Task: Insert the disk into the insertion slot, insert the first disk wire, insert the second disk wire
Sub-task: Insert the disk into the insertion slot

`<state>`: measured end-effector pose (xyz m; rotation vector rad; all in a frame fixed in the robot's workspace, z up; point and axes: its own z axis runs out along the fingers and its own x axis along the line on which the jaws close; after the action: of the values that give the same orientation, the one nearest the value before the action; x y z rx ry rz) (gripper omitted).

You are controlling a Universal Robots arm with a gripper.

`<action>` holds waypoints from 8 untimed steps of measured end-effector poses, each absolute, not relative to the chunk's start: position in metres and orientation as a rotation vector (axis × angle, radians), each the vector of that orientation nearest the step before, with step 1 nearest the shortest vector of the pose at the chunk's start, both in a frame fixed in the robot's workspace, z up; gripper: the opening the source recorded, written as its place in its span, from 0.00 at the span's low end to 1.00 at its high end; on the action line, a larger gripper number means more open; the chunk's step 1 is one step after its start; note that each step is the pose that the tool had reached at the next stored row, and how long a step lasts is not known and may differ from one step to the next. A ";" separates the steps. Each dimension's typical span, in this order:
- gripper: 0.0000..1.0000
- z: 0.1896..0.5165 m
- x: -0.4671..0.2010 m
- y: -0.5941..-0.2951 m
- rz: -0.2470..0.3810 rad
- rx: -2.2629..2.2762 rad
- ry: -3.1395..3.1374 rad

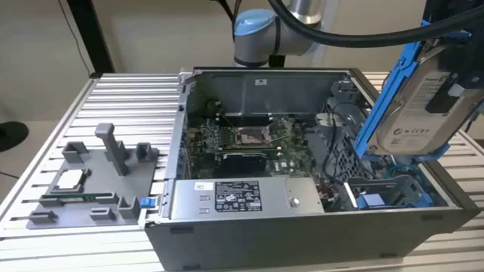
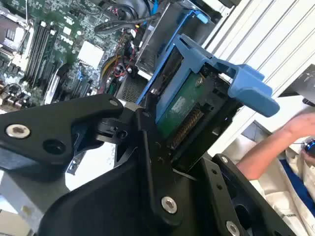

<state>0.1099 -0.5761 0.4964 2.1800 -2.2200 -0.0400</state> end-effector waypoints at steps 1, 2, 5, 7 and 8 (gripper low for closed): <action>0.00 0.496 0.110 -0.576 -0.040 2.180 -2.220; 0.00 0.496 0.110 -0.576 -0.040 2.180 -2.220; 0.00 0.496 0.110 -0.576 -0.040 2.180 -2.220; 0.00 0.496 0.110 -0.576 -0.040 2.180 -2.220; 0.00 0.496 0.110 -0.576 -0.040 2.180 -2.220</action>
<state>0.1099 -0.5761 0.4964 2.1800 -2.2200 -0.0401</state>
